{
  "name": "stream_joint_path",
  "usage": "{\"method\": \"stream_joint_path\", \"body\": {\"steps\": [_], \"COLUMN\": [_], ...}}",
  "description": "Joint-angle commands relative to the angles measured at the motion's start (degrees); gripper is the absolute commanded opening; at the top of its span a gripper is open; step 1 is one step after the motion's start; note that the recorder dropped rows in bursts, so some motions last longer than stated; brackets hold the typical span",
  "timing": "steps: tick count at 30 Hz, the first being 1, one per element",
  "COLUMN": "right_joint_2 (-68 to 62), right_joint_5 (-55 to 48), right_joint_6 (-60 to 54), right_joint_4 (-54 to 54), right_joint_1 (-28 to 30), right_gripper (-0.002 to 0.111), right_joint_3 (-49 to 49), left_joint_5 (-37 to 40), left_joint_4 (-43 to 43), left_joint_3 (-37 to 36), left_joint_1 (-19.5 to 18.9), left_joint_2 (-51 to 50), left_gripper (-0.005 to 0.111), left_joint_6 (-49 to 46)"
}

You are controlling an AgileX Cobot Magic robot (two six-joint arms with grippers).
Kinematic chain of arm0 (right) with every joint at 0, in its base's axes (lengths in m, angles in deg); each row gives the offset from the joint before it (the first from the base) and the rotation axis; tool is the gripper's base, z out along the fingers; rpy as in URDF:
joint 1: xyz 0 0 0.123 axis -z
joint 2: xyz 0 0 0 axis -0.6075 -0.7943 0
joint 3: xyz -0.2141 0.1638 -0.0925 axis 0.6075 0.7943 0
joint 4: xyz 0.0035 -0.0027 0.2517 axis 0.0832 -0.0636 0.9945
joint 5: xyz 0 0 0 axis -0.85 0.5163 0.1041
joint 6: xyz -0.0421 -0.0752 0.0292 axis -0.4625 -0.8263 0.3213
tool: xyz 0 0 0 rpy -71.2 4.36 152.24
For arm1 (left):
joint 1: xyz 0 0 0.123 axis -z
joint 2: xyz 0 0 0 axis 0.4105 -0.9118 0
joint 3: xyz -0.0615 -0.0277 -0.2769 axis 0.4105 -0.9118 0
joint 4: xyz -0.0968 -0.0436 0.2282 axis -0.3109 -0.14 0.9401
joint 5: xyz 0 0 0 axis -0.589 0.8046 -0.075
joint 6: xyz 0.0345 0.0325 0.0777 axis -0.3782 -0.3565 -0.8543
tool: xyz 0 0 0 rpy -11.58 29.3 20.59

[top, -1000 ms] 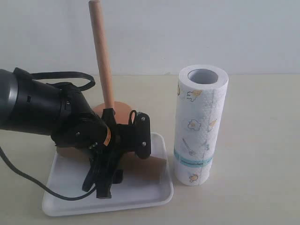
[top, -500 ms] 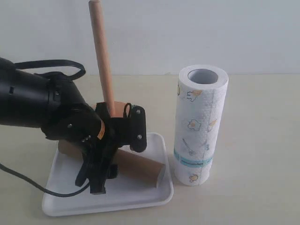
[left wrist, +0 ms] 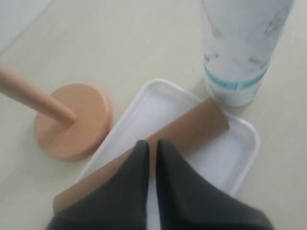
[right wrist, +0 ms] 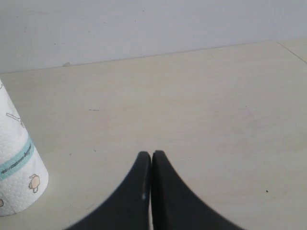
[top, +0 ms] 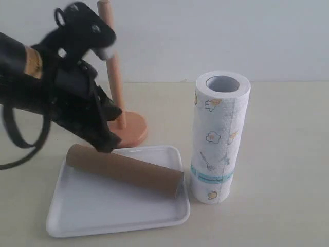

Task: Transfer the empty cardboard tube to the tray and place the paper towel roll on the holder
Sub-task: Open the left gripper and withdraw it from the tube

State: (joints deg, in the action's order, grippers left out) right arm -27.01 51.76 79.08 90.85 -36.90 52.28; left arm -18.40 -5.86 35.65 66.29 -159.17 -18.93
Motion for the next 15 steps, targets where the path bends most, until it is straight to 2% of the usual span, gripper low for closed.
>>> {"method": "stream_joint_path", "body": {"steps": [1, 6, 9, 15], "right_joint_2": [0.29, 0.29, 0.29, 0.29], "right_joint_5": [0.32, 0.32, 0.32, 0.32], "right_joint_6": [0.0, 0.0, 0.0, 0.0], "right_joint_4": [-0.06, -0.06, -0.06, -0.06], "right_joint_1": [0.26, 0.26, 0.26, 0.26], "right_gripper": [0.0, 0.0, 0.0, 0.0], "right_joint_3": [-0.01, -0.01, -0.01, -0.01], "left_joint_5": [-5.03, -22.71, -23.27, -23.13], "left_joint_4": [-9.49, -21.6, -22.48, -22.48], "left_joint_3": [-5.47, -20.01, -23.73, -24.43], "left_joint_1": [0.41, 0.41, 0.41, 0.41], "left_joint_2": [11.08, 28.12, 34.9, 41.62], "left_gripper": [0.004, 0.004, 0.004, 0.004], "left_joint_6": [1.16, 0.47, 0.47, 0.47]}}
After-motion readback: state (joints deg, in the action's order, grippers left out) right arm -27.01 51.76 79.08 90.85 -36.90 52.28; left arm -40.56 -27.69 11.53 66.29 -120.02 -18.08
